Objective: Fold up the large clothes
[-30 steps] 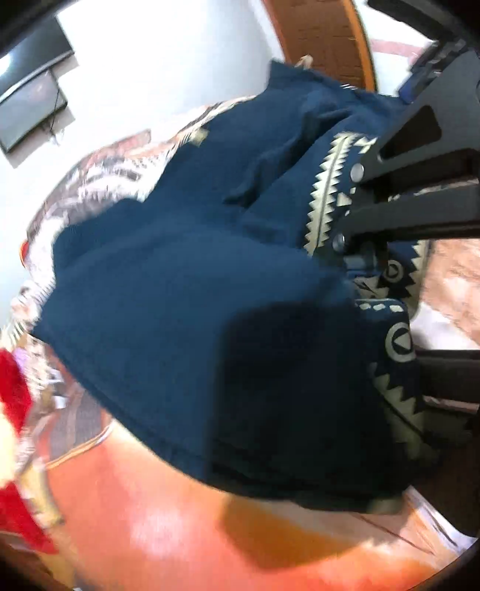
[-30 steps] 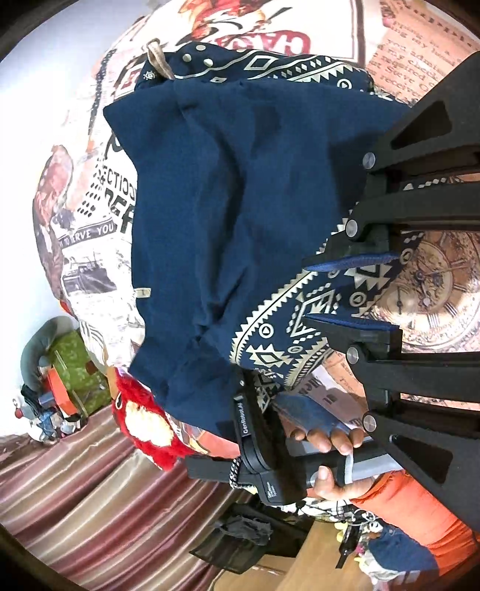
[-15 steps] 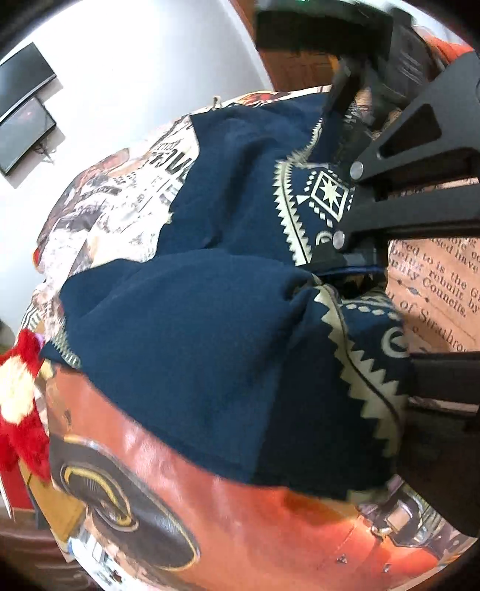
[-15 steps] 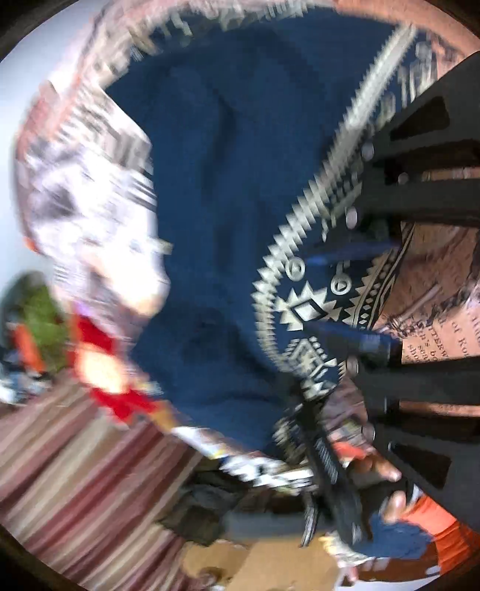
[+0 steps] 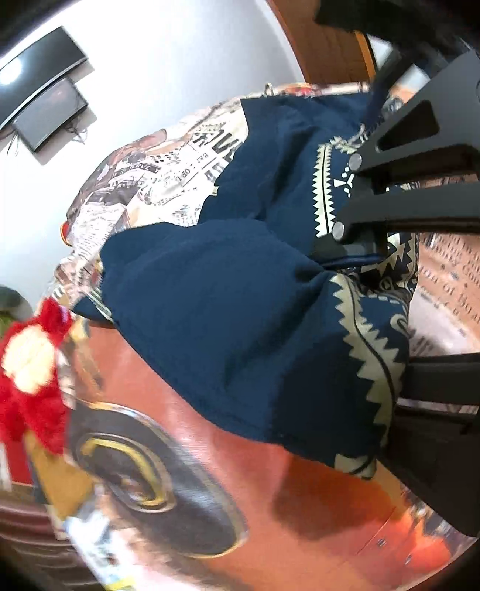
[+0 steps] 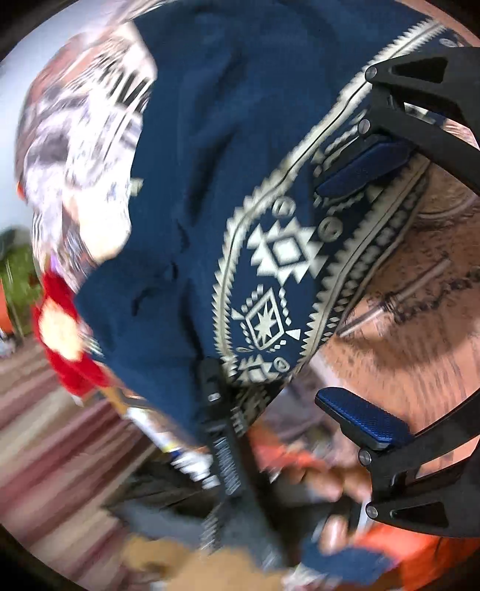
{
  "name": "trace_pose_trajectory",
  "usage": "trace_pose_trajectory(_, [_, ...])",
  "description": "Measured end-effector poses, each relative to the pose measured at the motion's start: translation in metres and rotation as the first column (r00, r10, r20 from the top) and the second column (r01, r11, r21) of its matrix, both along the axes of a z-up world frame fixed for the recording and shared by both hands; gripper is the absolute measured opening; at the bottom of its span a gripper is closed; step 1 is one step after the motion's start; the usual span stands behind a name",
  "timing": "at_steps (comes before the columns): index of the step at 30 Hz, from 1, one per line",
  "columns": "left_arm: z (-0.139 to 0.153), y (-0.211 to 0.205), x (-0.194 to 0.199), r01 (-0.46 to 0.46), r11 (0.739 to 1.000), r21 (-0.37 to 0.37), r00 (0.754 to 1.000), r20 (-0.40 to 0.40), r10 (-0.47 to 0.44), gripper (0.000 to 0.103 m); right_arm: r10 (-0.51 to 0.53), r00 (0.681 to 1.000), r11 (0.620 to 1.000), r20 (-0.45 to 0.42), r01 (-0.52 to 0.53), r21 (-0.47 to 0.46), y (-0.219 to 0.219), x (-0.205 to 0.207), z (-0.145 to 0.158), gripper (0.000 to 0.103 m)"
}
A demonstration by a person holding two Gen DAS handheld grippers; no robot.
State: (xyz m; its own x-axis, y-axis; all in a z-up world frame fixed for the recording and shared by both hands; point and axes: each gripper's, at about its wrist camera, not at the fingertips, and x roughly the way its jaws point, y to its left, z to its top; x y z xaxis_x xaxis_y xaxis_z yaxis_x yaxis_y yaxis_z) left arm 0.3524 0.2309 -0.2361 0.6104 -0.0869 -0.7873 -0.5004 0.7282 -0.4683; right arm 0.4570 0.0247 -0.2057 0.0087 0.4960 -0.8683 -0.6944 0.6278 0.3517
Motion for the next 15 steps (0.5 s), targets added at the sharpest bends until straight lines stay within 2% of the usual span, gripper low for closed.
trace_pose_trajectory(3, [0.015, -0.013, 0.003, 0.029, 0.992, 0.122, 0.999, 0.013, -0.031, 0.01, -0.099, 0.995, 0.995, 0.019, 0.099, 0.035, -0.024, 0.012, 0.019, 0.102])
trace_pose_trajectory(7, [0.042, -0.03, 0.006, 0.059, 0.973, 0.224, 0.995, 0.063, -0.075, 0.008, -0.181, 0.979, 0.982, 0.093, 0.186, -0.04, -0.044, 0.027, 0.02, 0.102])
trace_pose_trajectory(12, [0.065, -0.046, 0.016, 0.098, 0.957, 0.271, 0.987, 0.096, -0.128, 0.007, -0.175, 0.985, 0.977, -0.003, 0.174, -0.126, -0.039, 0.029, -0.024, 0.103])
trace_pose_trajectory(15, [0.076, -0.058, 0.029, 0.119, 0.947, 0.297, 0.983, 0.101, -0.155, 0.007, -0.169, 0.986, 0.979, 0.008, 0.169, -0.118, -0.032, 0.024, -0.042, 0.103])
